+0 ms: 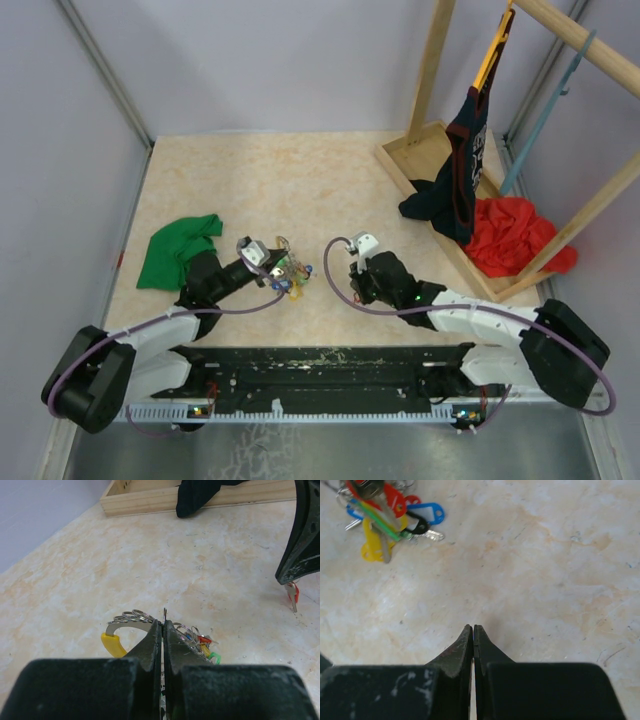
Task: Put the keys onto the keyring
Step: Place the key at the center of the board.
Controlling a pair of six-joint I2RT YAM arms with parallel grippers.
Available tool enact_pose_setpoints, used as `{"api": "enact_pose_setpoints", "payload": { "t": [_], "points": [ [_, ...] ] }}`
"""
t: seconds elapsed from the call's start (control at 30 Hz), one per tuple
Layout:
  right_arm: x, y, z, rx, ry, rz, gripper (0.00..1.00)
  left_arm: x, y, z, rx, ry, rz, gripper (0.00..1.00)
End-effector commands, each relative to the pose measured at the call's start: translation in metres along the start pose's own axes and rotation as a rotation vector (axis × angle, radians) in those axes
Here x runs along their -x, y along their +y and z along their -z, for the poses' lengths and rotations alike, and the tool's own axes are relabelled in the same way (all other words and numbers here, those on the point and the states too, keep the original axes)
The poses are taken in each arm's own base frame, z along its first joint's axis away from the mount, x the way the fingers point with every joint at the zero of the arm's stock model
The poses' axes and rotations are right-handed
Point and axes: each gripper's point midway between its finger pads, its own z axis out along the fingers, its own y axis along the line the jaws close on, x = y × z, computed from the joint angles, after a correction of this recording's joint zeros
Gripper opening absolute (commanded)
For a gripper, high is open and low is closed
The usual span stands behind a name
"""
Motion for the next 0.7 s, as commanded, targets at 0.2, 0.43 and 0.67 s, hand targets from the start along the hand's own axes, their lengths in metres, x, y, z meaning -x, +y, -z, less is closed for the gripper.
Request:
{"api": "enact_pose_setpoints", "payload": {
  "t": [0.2, 0.43, 0.67],
  "points": [
    [0.065, -0.042, -0.045, -0.26, -0.342, -0.043, 0.0, 0.01, 0.011, 0.001, 0.057, -0.033, 0.0, 0.0],
    [0.061, -0.048, -0.071, -0.282, -0.435, -0.019, 0.0, 0.009, 0.013, 0.002, 0.071, -0.033, 0.001, 0.0],
    [0.039, -0.05, -0.082, -0.28, -0.429, -0.015, 0.0, 0.009, 0.015, 0.003, 0.084, -0.036, 0.002, 0.0]
  ]
}}
